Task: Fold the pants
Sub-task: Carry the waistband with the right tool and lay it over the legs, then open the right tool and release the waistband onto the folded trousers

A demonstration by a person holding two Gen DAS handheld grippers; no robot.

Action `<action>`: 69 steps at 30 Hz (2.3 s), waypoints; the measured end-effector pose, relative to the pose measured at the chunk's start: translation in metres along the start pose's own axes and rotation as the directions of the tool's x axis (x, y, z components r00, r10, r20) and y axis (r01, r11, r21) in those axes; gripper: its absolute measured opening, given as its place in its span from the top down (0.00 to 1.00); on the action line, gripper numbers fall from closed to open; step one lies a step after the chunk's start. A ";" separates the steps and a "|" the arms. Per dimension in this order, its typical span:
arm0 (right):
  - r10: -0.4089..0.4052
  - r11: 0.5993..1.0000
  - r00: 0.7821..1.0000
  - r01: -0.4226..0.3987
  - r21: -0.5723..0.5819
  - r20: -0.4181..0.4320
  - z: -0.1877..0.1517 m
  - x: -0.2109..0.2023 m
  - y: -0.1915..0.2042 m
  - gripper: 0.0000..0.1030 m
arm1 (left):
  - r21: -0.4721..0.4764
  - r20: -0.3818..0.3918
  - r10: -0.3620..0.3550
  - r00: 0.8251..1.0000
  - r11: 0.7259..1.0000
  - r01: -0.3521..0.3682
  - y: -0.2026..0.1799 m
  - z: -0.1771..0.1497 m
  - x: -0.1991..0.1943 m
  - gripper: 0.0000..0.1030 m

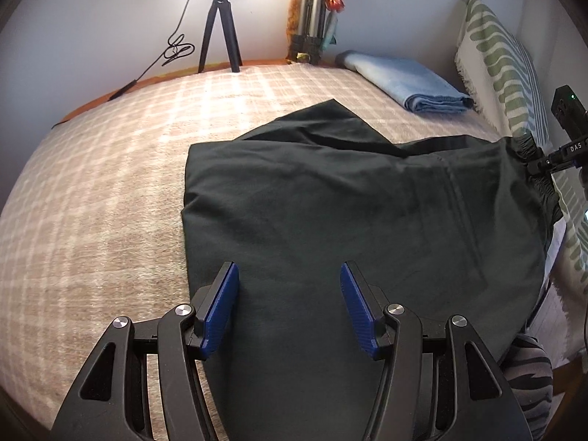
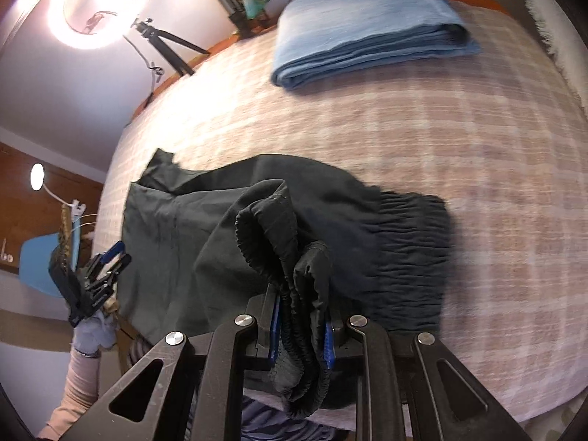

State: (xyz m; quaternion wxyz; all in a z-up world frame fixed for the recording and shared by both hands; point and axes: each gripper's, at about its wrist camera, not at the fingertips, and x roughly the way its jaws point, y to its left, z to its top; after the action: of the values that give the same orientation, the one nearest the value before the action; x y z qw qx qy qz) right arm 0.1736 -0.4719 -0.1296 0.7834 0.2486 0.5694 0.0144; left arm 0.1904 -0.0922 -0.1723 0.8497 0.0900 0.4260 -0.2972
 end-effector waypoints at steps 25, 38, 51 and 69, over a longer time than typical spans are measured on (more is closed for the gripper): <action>-0.215 0.971 0.971 0.223 -0.083 0.102 -0.087 -0.030 -0.014 0.62 | 0.030 0.016 0.047 0.999 0.998 -0.047 0.006 -0.009 -0.005 0.45; -0.158 0.962 0.919 0.225 -0.152 0.361 -0.039 -0.033 0.037 0.48 | 0.021 0.037 -0.006 0.999 1.000 0.005 -0.001 -0.025 -0.034 0.45; -0.377 0.903 0.880 0.418 -0.097 0.288 -0.036 0.004 0.003 0.45 | -0.093 0.002 0.036 0.999 0.995 -0.036 0.027 -0.067 -0.049 0.45; 0.031 0.914 0.988 0.034 -0.404 0.153 0.002 0.027 0.210 0.34 | -0.298 0.050 -0.082 0.995 0.950 0.094 0.048 -0.069 -0.043 0.48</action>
State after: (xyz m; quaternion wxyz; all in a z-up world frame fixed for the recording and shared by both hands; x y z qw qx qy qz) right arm 0.2395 -0.2801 -0.0682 0.8601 0.0806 0.4912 0.1120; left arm 0.1521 -0.0071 -0.1862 0.8472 -0.0647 0.4540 -0.2683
